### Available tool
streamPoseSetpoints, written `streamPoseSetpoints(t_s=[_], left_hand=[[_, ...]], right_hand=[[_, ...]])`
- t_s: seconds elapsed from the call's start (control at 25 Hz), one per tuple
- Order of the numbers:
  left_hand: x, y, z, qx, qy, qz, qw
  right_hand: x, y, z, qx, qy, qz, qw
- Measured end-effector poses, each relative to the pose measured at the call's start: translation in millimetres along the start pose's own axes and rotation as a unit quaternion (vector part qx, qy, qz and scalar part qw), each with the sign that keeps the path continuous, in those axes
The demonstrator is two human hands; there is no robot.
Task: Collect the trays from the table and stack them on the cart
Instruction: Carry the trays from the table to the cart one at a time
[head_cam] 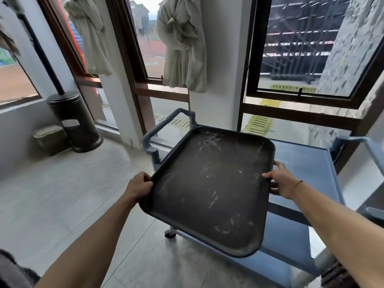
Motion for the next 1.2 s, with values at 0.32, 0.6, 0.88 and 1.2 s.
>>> streamPoseSetpoints(t_s=[0.32,0.6,0.88,1.2], left_hand=[[93,-33,-56,0.030,-0.006,0.043,0.999],[165,-30,-77,0.070,-0.026,0.047,0.996],[239,-18,-95,0.079,0.002,0.045,0.996],[292,-7,-103,0.166,0.054,0.056,0.983]], right_hand=[[118,51,17,-0.027,0.021,-0.018,0.999],[184,69,-4,-0.032,0.025,-0.032,0.999],[246,87,-35,-0.036,0.006,-0.044,0.998],[301,84,-73,-0.052,-0.007,-0.092,0.994]])
Point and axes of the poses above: each hand's wrist, its own x-axis towards the middle knuckle, its own z-axis out of the back of the hand, y = z × x, the point moved 2 cm from there along x, towards the middle knuckle, and after that the axes turned 8 degrees about -x, right-handed, at the moved point
